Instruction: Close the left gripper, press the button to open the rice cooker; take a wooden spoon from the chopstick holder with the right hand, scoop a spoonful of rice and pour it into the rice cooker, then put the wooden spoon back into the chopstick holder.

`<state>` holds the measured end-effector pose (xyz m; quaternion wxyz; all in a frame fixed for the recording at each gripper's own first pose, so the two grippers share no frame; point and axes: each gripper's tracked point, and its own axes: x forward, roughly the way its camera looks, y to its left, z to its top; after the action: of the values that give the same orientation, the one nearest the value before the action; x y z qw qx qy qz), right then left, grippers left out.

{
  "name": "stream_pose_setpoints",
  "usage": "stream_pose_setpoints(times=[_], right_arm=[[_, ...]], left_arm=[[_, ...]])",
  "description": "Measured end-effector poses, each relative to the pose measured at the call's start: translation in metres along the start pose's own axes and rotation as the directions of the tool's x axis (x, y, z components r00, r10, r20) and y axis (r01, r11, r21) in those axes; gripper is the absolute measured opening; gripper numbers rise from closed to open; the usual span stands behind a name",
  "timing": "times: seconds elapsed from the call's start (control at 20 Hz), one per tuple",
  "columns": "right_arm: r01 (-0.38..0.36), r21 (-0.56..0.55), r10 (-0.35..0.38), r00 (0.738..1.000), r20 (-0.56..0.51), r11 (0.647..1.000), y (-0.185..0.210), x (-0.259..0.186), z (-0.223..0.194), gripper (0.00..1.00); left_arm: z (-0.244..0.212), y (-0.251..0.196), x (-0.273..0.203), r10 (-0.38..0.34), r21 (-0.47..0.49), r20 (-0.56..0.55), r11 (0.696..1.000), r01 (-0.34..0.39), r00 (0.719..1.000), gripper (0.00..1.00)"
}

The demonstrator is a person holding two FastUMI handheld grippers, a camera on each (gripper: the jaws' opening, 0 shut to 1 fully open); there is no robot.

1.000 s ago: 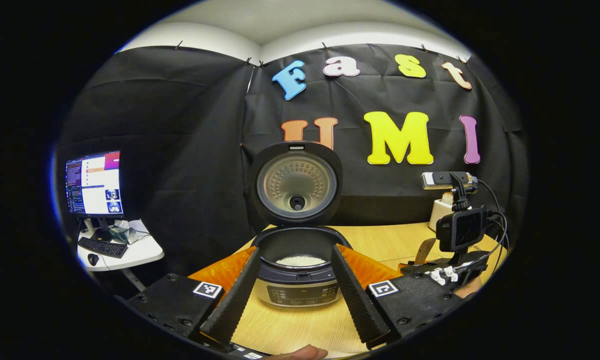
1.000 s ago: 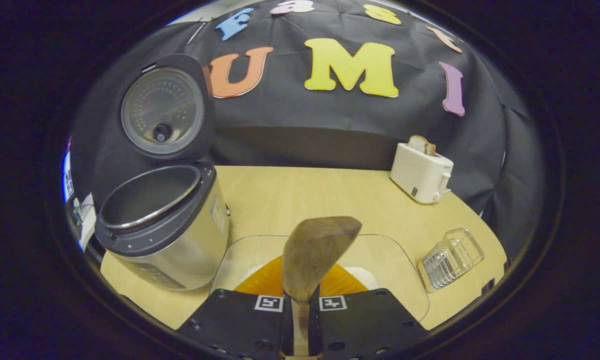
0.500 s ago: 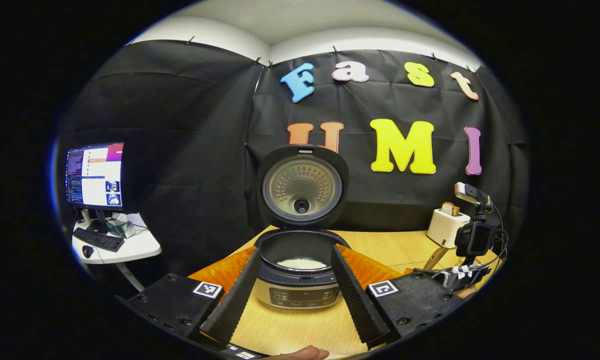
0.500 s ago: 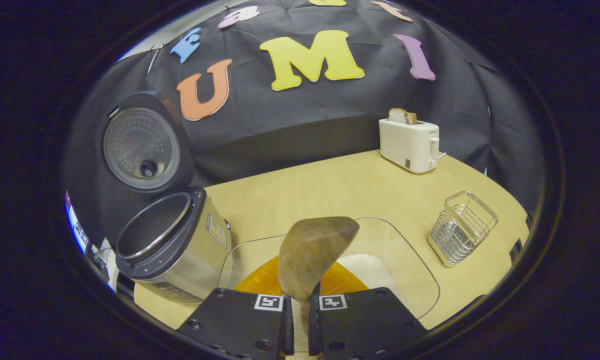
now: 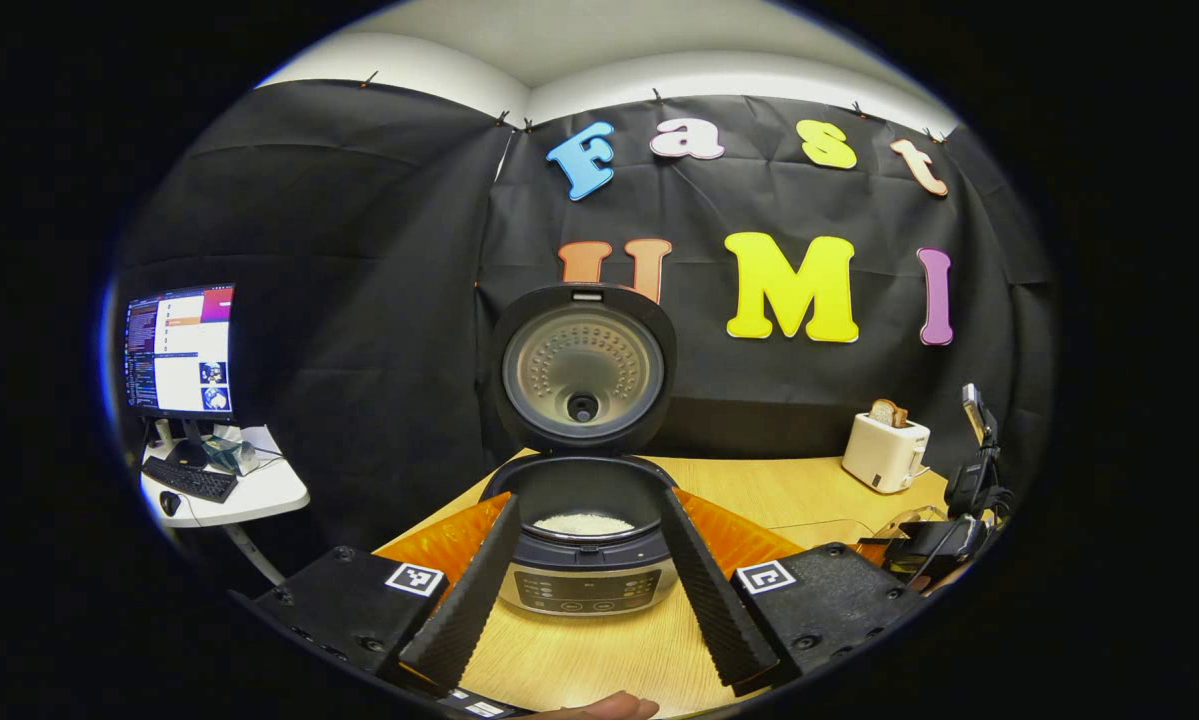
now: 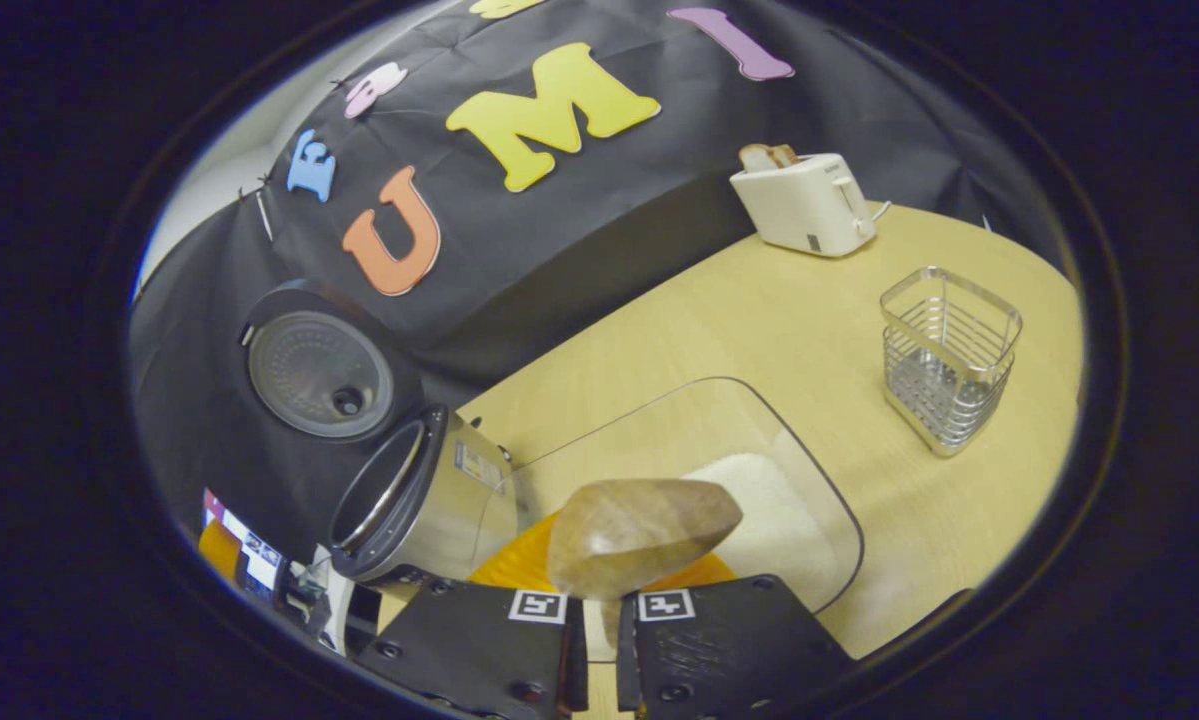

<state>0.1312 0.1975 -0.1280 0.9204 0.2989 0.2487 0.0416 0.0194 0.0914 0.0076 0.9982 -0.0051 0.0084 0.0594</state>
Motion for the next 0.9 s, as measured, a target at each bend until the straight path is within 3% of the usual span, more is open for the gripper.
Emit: stream_pose_setpoints(times=[0.2,0.4,0.5,0.75,0.9], right_arm=[[-0.061,0.123,0.068,0.996,-0.054,0.991,0.002,0.006,0.001,0.11],[-0.127,0.271,0.156,0.984,-0.088,0.954,0.008,0.013,0.006,0.11],[-0.145,0.317,0.175,0.982,-0.068,0.937,0.007,0.013,0.010,0.12],[-0.199,0.477,0.227,0.974,-0.002,0.856,0.004,0.007,0.023,0.11],[-0.195,0.515,0.209,0.977,0.031,0.835,-0.009,0.001,0.032,0.11]], left_arm=[[-0.002,-0.007,0.002,-0.015,0.010,-0.005,1.000,0.015,1.000,0.90],[-0.005,-0.006,0.004,-0.020,0.003,-0.014,1.000,0.020,1.000,0.90],[-0.007,-0.004,0.005,-0.014,-0.001,-0.019,1.000,0.014,1.000,0.90],[-0.010,-0.001,0.008,0.001,-0.008,-0.033,1.000,-0.001,0.999,0.91],[-0.012,-0.003,0.010,-0.001,-0.004,-0.035,1.000,0.001,0.999,0.91]])
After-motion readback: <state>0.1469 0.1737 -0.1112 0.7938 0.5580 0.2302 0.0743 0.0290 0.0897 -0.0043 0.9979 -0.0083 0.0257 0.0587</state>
